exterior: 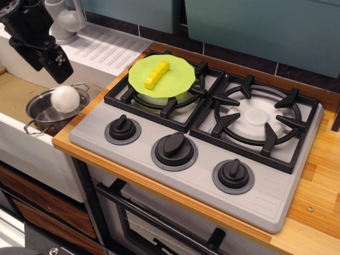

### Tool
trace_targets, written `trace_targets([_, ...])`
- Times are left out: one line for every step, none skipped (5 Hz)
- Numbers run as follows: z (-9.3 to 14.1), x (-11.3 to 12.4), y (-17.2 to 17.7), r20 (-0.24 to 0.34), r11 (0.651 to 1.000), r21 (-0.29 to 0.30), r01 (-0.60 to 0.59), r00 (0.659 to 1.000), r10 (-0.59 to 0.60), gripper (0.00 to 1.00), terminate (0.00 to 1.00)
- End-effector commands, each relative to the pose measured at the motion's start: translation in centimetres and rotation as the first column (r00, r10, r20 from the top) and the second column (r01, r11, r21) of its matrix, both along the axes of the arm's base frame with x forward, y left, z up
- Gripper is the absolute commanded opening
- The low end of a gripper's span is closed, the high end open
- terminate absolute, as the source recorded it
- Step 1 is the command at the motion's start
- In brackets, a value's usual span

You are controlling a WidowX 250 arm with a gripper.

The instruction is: Put fry on plate and mushroom in pot or pan in sink

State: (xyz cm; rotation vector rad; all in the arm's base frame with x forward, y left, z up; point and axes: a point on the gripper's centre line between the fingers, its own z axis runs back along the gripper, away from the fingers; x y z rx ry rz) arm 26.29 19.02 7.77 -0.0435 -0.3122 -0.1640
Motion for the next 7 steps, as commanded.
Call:
trace_targets([4.3,0.8,-0.5,0.058,0.979,0.205,-0.014,0.998,0.002,1.0,0.0])
trace_targets([5.7,0.4,-1.3,0.048,0.955,0.293,-0.039,0.999,0.026,1.0,0.0])
trace_targets([6.9,0.0,-1.9,0.021,0.957,0.288,-0.041,0.999,0.036,1.0,0.0])
trace_targets([7.4,-0.5,-2.7,-0.005,0.979,0.193,-0.064,0.998,0.066,1.0,0.0])
trace_targets([7.4,-0.5,-2.7,-0.005,0.979,0.193,-0.064,0.998,0.066,1.0,0.0])
trace_targets([7.4,-0.5,-2.7,-0.005,0.979,0.193,-0.064,0.998,0.066,1.0,0.0])
trace_targets([7.4,-0.5,-2.7,-0.005,0.979,0.193,-0.064,0.998,0.066,1.0,1.0])
